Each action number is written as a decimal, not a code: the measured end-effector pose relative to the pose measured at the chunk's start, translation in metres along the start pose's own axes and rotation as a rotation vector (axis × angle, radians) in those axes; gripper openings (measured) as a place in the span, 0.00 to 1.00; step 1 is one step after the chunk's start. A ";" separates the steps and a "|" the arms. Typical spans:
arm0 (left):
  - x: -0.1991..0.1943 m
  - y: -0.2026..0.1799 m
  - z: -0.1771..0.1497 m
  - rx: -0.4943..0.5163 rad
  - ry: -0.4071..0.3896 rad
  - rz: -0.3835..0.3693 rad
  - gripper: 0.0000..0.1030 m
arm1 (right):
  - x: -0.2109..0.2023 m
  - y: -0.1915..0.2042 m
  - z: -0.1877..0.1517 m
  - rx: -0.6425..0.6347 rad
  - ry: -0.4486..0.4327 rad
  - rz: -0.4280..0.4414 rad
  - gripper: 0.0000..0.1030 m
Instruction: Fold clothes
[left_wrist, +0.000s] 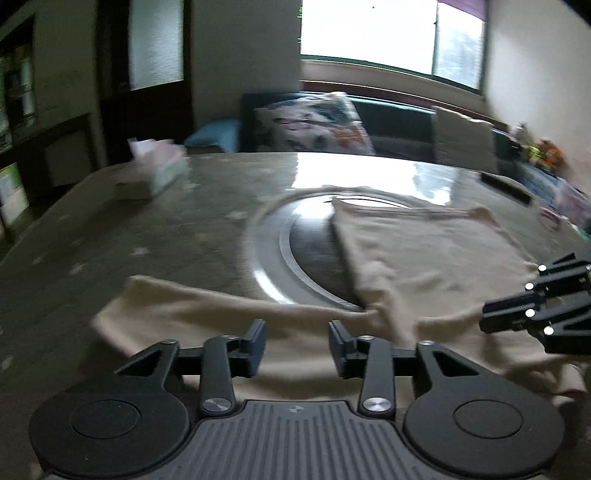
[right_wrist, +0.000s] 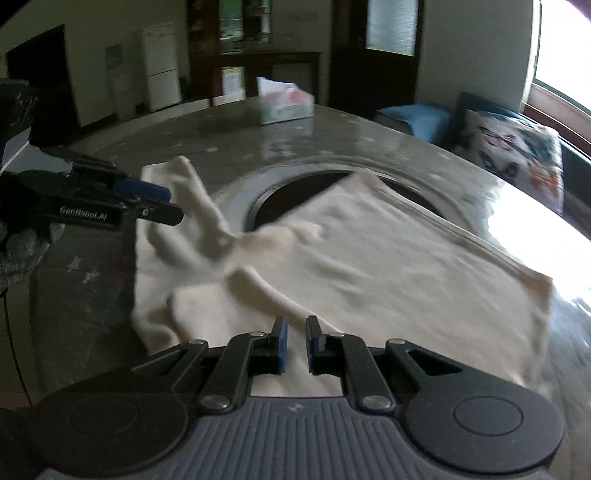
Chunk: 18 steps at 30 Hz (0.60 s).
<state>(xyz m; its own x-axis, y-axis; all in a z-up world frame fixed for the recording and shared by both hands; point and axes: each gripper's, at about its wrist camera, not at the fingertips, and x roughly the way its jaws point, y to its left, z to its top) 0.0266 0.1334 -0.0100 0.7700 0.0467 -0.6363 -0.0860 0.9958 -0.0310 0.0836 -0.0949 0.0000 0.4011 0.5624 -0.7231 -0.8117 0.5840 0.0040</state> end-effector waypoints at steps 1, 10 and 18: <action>0.000 0.005 0.000 -0.010 0.001 0.020 0.47 | 0.005 0.004 0.004 -0.012 0.000 0.011 0.09; 0.005 0.045 -0.001 -0.109 0.022 0.196 0.57 | 0.029 0.029 0.016 -0.070 0.007 0.069 0.16; 0.007 0.055 0.000 -0.141 0.027 0.260 0.63 | 0.019 0.046 0.007 -0.129 0.014 0.096 0.18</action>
<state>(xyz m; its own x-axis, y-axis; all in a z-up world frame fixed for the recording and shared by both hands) 0.0270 0.1888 -0.0158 0.6936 0.2944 -0.6574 -0.3665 0.9299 0.0297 0.0573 -0.0531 -0.0084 0.3141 0.6033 -0.7331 -0.8943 0.4473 -0.0150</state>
